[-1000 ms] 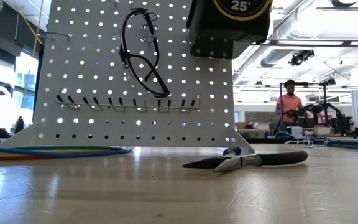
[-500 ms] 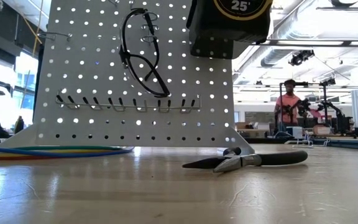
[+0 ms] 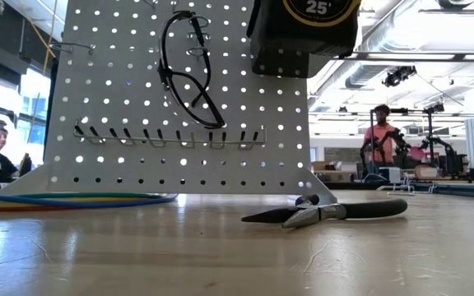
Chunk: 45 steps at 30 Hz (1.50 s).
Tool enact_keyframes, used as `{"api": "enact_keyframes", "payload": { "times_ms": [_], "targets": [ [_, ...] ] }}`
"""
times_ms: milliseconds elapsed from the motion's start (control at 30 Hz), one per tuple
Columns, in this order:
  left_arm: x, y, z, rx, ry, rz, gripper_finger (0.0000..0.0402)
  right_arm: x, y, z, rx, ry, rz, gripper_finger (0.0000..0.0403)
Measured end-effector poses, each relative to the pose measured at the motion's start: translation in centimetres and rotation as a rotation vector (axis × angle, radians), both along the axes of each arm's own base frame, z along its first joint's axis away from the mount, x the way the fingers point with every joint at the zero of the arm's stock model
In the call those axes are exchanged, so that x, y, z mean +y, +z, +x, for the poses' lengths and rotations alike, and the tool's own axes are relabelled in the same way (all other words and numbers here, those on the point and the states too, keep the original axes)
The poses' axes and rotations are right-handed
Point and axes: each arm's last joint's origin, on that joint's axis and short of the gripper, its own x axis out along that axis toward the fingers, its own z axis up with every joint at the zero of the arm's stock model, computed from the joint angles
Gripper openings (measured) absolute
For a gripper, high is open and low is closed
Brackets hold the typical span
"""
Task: Hang tools onto peg board
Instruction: Hang the plier on the peg board
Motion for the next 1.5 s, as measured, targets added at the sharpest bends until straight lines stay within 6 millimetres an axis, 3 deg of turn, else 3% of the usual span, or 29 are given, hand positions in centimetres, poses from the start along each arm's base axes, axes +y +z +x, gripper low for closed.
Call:
{"api": "enact_keyframes", "payload": {
  "times_ms": [33,100,333,500,667,1133,1333,1500],
  "targets": [
    [0.0,0.0,0.0,-0.008,0.008,-0.004,0.0,0.1,0.3,0.1,-0.024,0.0,-0.002,0.0056],
    [-0.2,0.1,-0.1,-0.027,0.024,-0.024,0.0,0.1,1.4,0.2,-0.081,-0.004,-0.006,0.0018],
    [-0.9,0.4,0.1,-0.095,0.022,-0.087,0.0,-0.3,5.2,-3.8,-0.173,-0.102,-0.11,0.0006],
    [-1.0,0.6,0.2,-0.158,0.044,-0.072,0.0,-2.2,7.4,-7.7,-0.159,-0.189,-0.2,0.0002],
    [-1.2,0.9,0.7,-0.205,0.064,-0.117,0.0,-4.0,8.5,-9.8,-0.222,-0.221,-0.244,0.0],
    [-1.9,0.9,2.1,-0.243,0.119,-0.175,0.0,-6.3,3.9,-11.8,-0.351,-0.265,-0.109,0.0],
    [-2.8,-0.7,2.9,-0.145,0.235,-0.205,0.0,-6.3,2.7,-11.7,-0.392,-0.278,-0.088,0.0],
    [-3.2,-1.5,3.2,-0.101,0.32,-0.217,0.0,-6.6,2.5,-10.5,-0.452,-0.252,-0.071,0.0]
  ]
}}
